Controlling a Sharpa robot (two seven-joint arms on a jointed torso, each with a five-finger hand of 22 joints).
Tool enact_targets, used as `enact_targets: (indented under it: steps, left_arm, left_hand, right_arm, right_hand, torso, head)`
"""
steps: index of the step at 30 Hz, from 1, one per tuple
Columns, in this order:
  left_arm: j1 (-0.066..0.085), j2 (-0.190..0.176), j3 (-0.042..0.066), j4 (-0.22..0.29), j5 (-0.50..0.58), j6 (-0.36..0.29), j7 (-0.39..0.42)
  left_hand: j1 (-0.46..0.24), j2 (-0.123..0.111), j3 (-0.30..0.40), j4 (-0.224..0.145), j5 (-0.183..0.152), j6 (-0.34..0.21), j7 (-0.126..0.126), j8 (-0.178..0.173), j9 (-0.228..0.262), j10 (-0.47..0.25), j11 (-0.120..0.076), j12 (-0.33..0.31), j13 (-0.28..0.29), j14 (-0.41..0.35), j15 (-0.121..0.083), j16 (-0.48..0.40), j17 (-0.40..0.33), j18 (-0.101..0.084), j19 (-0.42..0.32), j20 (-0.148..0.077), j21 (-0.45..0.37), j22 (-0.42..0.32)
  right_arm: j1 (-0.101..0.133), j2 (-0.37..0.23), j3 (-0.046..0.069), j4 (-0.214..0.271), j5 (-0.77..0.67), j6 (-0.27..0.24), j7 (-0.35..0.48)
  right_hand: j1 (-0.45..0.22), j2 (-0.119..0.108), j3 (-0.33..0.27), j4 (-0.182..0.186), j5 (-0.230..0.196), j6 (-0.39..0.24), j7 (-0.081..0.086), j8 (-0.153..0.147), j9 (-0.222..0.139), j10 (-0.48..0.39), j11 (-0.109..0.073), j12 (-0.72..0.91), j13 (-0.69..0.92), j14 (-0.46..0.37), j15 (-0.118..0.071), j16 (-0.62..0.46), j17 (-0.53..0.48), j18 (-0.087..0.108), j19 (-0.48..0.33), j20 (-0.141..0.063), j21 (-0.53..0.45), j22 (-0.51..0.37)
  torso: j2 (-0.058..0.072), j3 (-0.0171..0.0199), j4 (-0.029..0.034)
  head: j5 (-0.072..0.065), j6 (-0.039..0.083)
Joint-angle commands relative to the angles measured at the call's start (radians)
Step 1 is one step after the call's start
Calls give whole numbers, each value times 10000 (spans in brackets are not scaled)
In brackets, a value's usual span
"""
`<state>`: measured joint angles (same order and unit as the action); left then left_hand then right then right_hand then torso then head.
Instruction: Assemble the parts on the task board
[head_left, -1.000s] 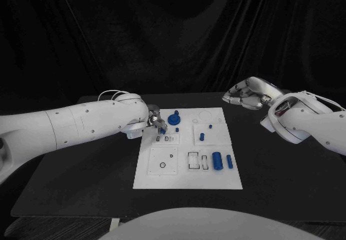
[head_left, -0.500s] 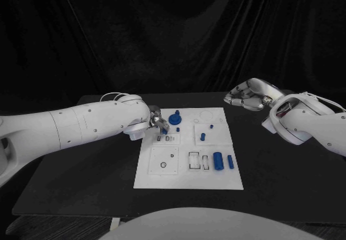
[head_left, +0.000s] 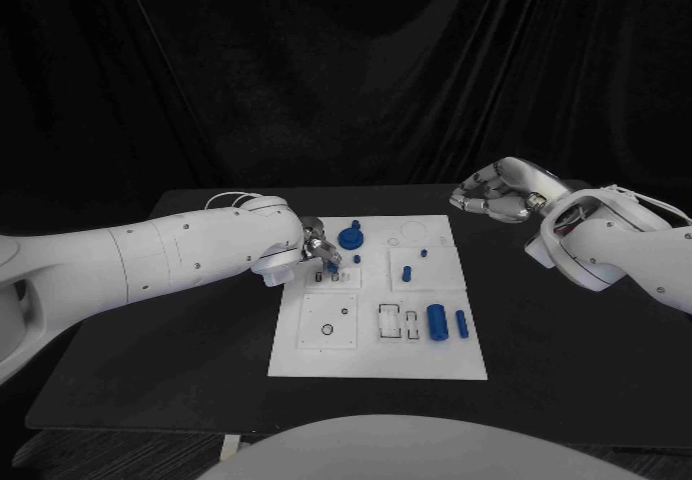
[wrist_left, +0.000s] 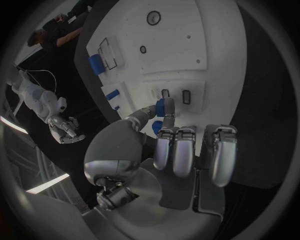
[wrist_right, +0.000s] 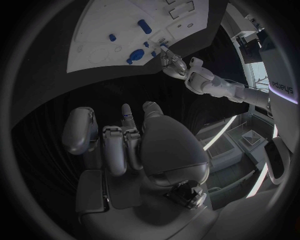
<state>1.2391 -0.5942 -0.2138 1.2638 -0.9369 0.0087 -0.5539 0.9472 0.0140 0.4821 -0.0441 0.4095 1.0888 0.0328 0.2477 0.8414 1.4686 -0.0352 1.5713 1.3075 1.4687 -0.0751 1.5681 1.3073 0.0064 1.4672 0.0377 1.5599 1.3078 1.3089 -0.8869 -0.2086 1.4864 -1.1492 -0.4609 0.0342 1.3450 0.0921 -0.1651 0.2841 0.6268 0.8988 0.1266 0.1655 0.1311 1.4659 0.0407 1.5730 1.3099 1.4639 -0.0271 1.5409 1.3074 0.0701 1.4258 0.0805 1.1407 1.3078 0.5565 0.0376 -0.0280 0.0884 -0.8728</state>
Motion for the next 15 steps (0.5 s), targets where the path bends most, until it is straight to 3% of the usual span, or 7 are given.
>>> enact_targets:
  steps: [1, 15]
  left_arm:
    - [-37, 14, 9, 0, 104, -99, 66]
    - [-101, -50, 8, 47, 104, 25, 74]
  left_hand:
    - [-4, 74, 27, 19, 6, -38, -16, -40, 10, 1022, -21, -5, 2633, 1021, -52, 27, 2635, -8, 877, -44, -56, 2539]
    - [-14, 92, 39, 45, -14, -34, -12, -45, 15, 1022, -16, -5, 2633, 1021, -47, 27, 2635, -2, 862, -41, -71, 2531]
  right_arm:
    - [-30, -10, 11, 14, -50, -38, -120]
    - [-103, 15, 11, -26, -50, 24, -110]
  right_hand:
    - [87, -2, 51, -9, 57, -54, 20, -60, -13, 1049, 56, -22, 2608, 959, 26, -36, 2245, 186, -73, 14, -35, 1440]
    - [129, 6, 88, -12, 122, -60, 23, -70, -20, 1049, 57, -22, 2608, 954, 26, -47, 2231, 195, -89, 12, -84, 1428]
  torso:
    - [-3, 2, -1]
    - [-5, 0, -2]
  head:
    - [10, 2]
    - [128, 2]
